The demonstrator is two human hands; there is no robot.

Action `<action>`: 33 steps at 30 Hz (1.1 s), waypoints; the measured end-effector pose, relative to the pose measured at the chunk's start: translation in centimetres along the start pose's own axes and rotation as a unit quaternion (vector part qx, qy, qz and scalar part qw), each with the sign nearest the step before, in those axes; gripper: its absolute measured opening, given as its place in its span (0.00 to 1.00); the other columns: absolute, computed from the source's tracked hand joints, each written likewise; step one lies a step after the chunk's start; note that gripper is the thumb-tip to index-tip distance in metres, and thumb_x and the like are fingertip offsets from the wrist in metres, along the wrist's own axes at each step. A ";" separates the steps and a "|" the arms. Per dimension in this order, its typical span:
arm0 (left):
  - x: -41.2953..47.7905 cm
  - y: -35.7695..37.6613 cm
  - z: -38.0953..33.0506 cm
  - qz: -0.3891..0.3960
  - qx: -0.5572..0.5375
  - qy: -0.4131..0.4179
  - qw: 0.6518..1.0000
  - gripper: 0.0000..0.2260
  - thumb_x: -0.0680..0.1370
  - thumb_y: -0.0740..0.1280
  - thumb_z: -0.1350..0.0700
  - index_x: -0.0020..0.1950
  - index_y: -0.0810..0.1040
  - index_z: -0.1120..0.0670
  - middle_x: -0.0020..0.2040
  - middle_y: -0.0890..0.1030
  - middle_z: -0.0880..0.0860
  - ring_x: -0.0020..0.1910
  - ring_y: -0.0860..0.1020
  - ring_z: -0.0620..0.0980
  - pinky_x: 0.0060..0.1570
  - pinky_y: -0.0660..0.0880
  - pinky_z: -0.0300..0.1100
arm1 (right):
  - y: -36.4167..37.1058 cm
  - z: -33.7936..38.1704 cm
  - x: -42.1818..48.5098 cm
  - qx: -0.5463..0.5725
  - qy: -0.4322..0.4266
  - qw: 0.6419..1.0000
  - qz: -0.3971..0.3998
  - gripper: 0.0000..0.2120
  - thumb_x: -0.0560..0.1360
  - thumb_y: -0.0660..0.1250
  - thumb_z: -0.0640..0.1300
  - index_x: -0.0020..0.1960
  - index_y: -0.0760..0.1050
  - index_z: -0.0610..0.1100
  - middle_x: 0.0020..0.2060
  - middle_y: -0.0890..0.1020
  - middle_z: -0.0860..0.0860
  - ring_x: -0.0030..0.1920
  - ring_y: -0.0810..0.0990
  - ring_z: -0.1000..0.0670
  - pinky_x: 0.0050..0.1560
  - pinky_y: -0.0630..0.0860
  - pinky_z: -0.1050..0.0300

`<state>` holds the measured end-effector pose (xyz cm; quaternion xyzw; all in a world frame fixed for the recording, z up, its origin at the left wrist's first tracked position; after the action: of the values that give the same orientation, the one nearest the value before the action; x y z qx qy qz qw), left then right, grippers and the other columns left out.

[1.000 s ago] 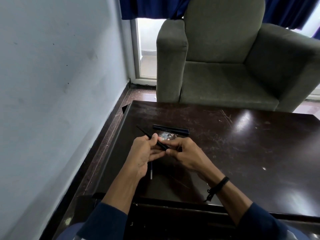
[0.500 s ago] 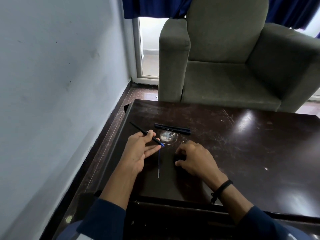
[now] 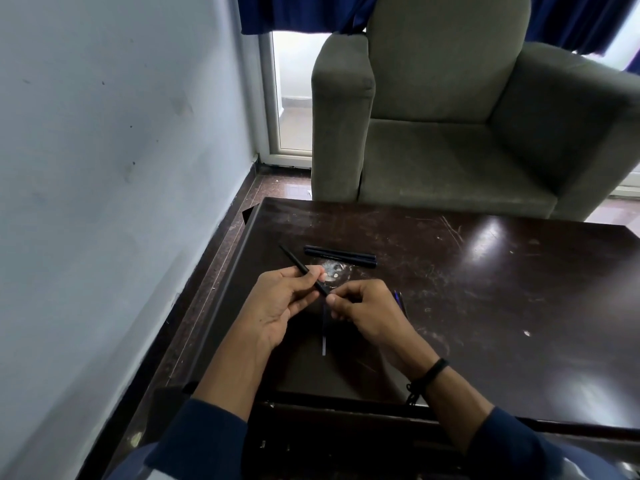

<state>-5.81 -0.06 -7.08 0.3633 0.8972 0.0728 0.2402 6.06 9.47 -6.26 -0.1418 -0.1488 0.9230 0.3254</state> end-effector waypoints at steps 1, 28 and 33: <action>0.0 0.0 -0.1 -0.007 -0.009 0.008 1.000 0.04 0.77 0.72 0.63 0.45 0.87 0.59 0.47 0.87 0.55 0.49 0.85 0.48 0.43 0.80 0.38 | -0.4 0.2 0.0 -0.016 -0.003 1.000 -0.020 0.05 0.79 0.72 0.44 0.44 0.84 0.47 0.33 0.84 0.52 0.36 0.81 0.55 0.46 0.79 0.51; 0.0 0.2 0.9 -0.043 -0.047 0.003 0.998 0.07 0.76 0.73 0.64 0.51 0.84 0.66 0.45 0.86 0.58 0.47 0.85 0.51 0.42 0.82 0.38 | -1.3 0.0 0.3 0.049 -0.012 0.998 -0.026 0.03 0.77 0.74 0.41 0.45 0.85 0.43 0.37 0.86 0.45 0.38 0.82 0.50 0.49 0.82 0.46; 0.0 0.2 0.9 -0.039 -0.043 0.004 0.998 0.06 0.76 0.74 0.63 0.50 0.85 0.65 0.45 0.87 0.57 0.46 0.85 0.50 0.42 0.82 0.38 | -1.2 -0.3 0.6 0.060 -0.009 0.998 -0.015 0.12 0.70 0.81 0.45 0.50 0.82 0.47 0.38 0.82 0.51 0.40 0.81 0.54 0.46 0.81 0.56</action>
<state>-5.25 -0.01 -7.78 0.3173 0.9077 0.1032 0.2545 6.43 10.84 -6.22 -0.1113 -0.0983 0.9266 0.3454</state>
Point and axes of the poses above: each hand's wrist, its own x-axis towards the middle knuckle, its own y-axis out of the palm, z = x × y, the point moved 8 cm from there along x, towards the middle knuckle
